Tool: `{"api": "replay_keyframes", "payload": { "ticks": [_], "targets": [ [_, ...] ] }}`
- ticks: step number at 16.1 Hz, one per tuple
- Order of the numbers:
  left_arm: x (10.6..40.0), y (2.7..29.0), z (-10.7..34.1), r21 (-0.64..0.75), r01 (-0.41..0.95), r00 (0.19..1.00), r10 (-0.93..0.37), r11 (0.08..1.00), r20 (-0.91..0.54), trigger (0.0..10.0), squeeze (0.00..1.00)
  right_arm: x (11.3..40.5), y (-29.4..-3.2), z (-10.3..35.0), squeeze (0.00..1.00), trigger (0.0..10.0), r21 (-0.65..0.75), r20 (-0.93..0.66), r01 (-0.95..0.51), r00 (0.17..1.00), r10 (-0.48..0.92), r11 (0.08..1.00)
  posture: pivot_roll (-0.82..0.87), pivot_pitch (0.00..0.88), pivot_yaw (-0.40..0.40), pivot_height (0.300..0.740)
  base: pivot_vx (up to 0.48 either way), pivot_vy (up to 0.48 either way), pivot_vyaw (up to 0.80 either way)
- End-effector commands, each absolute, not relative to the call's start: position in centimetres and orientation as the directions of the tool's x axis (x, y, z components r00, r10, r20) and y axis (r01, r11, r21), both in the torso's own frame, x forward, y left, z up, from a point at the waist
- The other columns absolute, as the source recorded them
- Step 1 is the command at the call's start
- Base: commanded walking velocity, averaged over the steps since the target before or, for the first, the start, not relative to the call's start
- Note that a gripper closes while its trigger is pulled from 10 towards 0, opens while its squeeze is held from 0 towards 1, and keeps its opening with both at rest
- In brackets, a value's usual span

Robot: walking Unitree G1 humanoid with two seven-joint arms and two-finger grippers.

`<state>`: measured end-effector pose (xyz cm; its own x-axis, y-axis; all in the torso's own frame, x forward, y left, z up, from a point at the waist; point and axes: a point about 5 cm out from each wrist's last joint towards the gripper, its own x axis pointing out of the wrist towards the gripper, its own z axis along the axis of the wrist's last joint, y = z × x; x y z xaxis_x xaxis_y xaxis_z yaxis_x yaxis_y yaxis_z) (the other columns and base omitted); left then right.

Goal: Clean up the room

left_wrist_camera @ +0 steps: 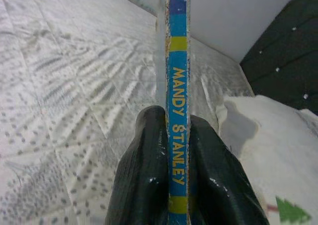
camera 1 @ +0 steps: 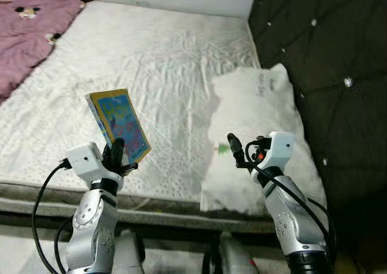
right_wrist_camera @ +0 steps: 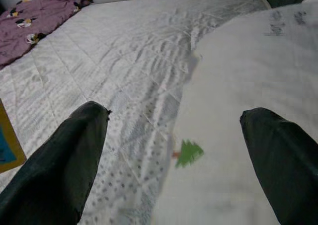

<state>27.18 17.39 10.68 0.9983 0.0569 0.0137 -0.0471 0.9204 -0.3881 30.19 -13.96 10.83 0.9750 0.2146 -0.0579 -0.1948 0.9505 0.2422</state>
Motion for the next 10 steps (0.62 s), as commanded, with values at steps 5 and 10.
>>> {"api": "replay_keyframes", "payload": {
  "ticks": [5, 10],
  "targets": [
    [27.43, 16.82, 11.66, -0.396, -0.025, 0.997, 0.054, 0.918, 0.062, 10.0, 0.0, 30.3, -14.1, 10.36, 0.0, 10.0, 0.23, -0.086, -0.198, 0.971, 0.223, 0.953, -0.06, 0.14, -0.067, 0.578, 0.0, 0.0, 0.0],
    [27.05, 17.01, 11.71, -0.412, -0.012, 0.996, 0.047, 0.911, 0.075, 10.0, 0.0, 30.21, -14.09, 10.13, 0.0, 10.0, 0.224, -0.094, -0.192, 0.972, 0.217, 0.956, -0.06, 0.15, -0.067, 0.578, 0.0, 0.0, 0.0]
  ]
}}
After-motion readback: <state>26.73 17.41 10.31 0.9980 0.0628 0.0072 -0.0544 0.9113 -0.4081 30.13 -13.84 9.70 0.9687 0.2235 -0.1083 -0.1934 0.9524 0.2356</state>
